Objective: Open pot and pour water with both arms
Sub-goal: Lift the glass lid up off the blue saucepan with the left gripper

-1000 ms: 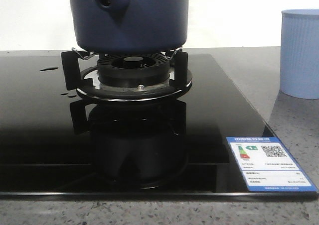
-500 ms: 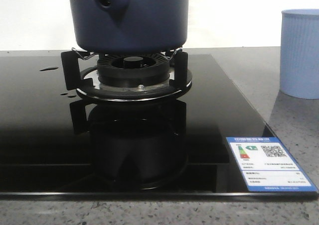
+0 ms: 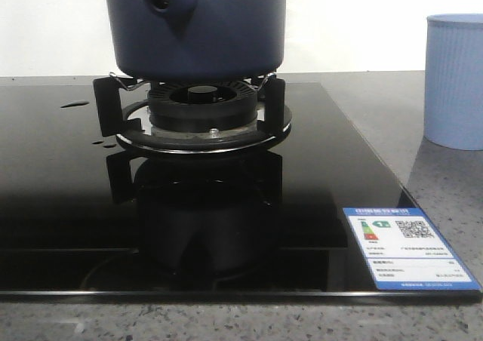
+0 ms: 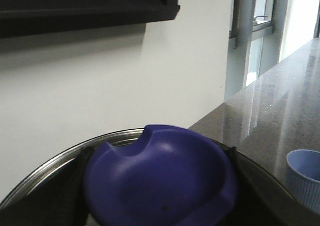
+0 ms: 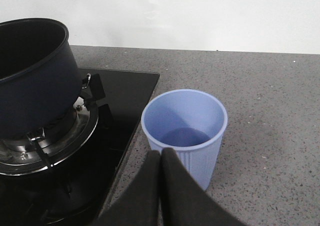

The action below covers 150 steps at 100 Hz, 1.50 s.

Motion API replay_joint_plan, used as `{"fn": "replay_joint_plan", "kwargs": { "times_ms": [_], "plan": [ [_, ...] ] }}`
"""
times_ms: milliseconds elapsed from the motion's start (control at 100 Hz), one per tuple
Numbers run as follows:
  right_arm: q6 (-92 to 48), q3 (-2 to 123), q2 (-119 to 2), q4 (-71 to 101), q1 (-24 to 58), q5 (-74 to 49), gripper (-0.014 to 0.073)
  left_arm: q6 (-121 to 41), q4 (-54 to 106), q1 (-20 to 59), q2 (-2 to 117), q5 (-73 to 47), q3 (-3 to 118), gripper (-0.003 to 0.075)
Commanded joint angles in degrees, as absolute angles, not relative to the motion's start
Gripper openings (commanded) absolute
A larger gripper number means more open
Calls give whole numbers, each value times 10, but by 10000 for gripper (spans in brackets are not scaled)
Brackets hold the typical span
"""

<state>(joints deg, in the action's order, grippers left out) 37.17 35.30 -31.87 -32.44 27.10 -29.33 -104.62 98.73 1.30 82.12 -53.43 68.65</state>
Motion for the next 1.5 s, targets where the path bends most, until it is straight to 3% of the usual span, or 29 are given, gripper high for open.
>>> {"fn": "replay_joint_plan", "kwargs": {
  "times_ms": [0, 350, 670, 960, 1140, 1230, 1380, 1430, 1490],
  "plan": [
    [368, 374, -322, -344, 271, -256, -55, -1011, 1007, -12, 776, -559, 697, 329],
    [368, 374, -322, -344, 271, -256, -55, -983, 1010, -118, 692, -531, 572, 329],
    [368, 377, -322, -349, 271, -258, -55, -1027, 1058, -127, 663, -532, 468, 328],
    [380, 518, -348, -383, 271, -491, -55, -1033, 1055, -127, 662, -547, 462, 328],
    [390, 562, -365, -350, 271, -488, -46, -1033, 1058, -127, 662, -551, 462, 328],
    [390, 558, -376, -349, 271, -480, 44, -1033, 1062, -127, 662, -552, 462, 328],
    [388, 542, -378, -376, 271, -446, 348, -1033, 1067, -120, 662, -552, 462, 328],
    [381, 532, -376, -389, 271, -434, 400, -1033, 1067, -118, 662, -552, 462, 328],
    [365, 514, -375, -395, 271, -418, 403, -1033, 1067, -114, 662, -552, 462, 328]
  ]
}}
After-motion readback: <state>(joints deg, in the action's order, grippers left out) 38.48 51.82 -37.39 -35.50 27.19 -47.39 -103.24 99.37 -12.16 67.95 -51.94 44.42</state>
